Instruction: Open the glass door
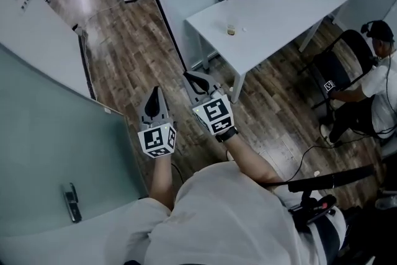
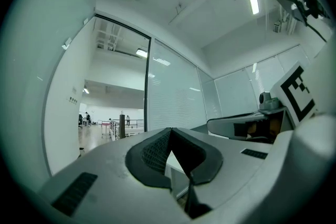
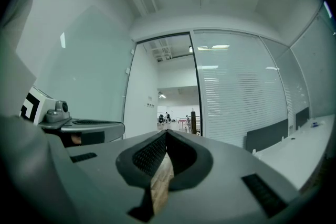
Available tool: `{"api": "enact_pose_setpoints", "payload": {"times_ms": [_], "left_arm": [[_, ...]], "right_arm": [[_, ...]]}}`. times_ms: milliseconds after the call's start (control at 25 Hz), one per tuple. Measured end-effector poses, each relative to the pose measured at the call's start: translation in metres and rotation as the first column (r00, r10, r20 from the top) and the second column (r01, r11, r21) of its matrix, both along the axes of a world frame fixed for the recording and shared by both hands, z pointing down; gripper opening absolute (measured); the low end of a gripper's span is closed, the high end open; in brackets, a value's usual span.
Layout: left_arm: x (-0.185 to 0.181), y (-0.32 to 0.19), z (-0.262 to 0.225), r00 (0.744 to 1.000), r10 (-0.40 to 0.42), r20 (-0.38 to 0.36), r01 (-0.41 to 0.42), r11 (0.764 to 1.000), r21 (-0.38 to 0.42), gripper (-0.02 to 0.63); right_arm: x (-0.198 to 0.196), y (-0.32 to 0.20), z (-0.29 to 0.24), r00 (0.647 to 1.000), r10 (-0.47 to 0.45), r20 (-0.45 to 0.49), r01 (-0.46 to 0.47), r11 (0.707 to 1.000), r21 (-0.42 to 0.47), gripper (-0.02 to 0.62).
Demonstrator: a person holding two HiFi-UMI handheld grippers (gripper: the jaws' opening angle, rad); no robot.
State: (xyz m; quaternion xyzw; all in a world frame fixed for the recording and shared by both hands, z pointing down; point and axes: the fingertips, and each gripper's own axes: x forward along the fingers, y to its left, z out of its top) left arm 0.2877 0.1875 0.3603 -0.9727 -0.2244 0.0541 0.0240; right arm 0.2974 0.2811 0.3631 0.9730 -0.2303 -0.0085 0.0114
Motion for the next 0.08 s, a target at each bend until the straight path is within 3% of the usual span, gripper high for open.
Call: {"api": "enact_pose_setpoints", "payload": {"times_ms": [80], "left_arm": [[-0.0052,-0.0065,0.0006,1.0,-0.012,0.003,0.012,1.0,0.004,0.003]], "right_arm": [[-0.0059,-0.0059,-0.0033,1.0,-0.009,-0.004,0.009,1.0,0.004,0.003]]}}
